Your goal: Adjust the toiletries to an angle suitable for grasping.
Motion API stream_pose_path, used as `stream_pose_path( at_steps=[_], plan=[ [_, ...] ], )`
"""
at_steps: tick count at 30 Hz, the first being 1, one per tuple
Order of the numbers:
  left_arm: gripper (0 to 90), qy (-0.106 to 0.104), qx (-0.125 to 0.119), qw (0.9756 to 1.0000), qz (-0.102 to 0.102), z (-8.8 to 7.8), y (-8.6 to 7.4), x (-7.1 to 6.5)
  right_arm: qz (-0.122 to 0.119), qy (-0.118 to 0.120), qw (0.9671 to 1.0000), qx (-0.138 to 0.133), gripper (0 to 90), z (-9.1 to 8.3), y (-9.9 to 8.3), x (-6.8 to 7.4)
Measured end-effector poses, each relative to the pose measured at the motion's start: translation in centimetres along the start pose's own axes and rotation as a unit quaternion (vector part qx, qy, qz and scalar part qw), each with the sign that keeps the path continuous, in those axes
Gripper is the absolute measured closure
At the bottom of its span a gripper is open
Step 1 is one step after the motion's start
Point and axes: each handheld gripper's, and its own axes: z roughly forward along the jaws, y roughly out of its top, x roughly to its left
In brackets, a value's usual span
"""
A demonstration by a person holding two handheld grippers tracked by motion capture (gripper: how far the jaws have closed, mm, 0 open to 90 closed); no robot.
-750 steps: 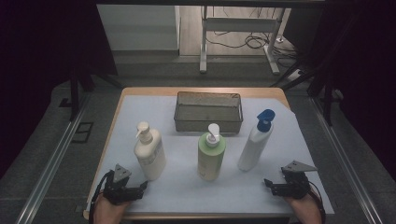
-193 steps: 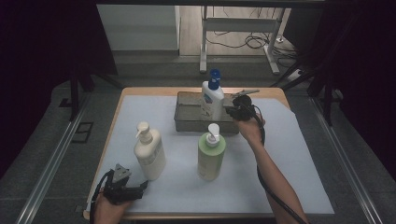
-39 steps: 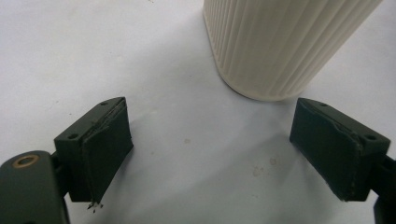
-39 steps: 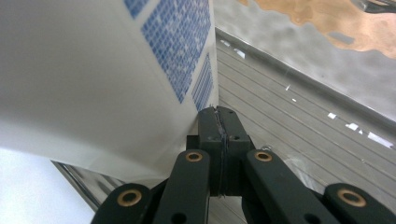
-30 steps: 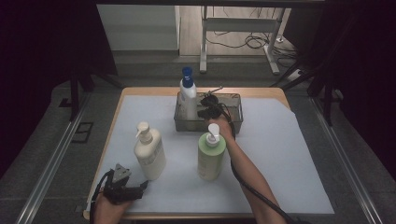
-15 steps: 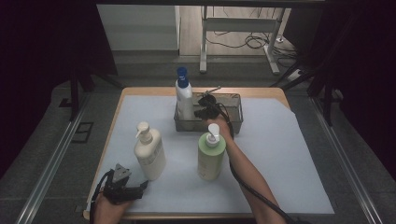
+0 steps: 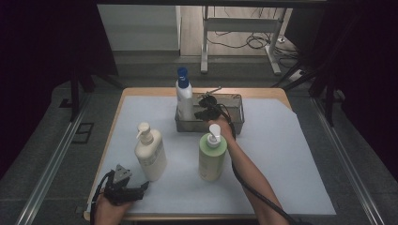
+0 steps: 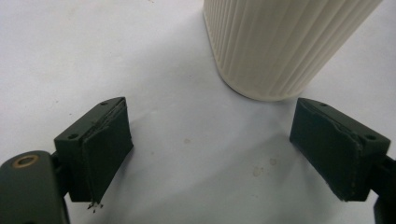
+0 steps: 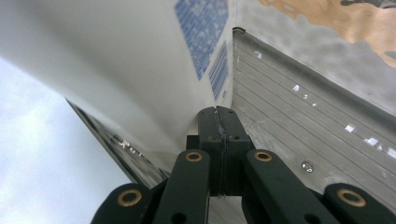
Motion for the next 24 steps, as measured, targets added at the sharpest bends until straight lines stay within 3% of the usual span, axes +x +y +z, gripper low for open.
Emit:
stream_pose_path(
  at_steps=[5, 9, 14, 24],
  plan=[
    [12.2, 0.000, 0.000, 1.0000, 0.000, 0.00, 0.00, 0.00, -0.007, 0.019, 0.9998, 0.000, 89.3, 0.37, -0.22, 0.46],
    [12.3, 0.000, 0.000, 1.0000, 0.000, 0.00, 0.00, 0.00, -0.017, 0.018, 0.9997, 0.004, 89.4, 0.66, -0.22, 0.88],
    [12.2, 0.000, 0.000, 1.0000, 0.000, 0.00, 0.00, 0.00, -0.003, 0.022, 0.9997, -0.007, 89.3, 0.55, -0.15, 0.73],
    [12.2, 0.000, 0.000, 1.0000, 0.000, 0.00, 0.00, -0.01, -0.005, 0.019, 0.9998, -0.009, 88.3, 0.50, -0.24, 0.72]
  ],
)
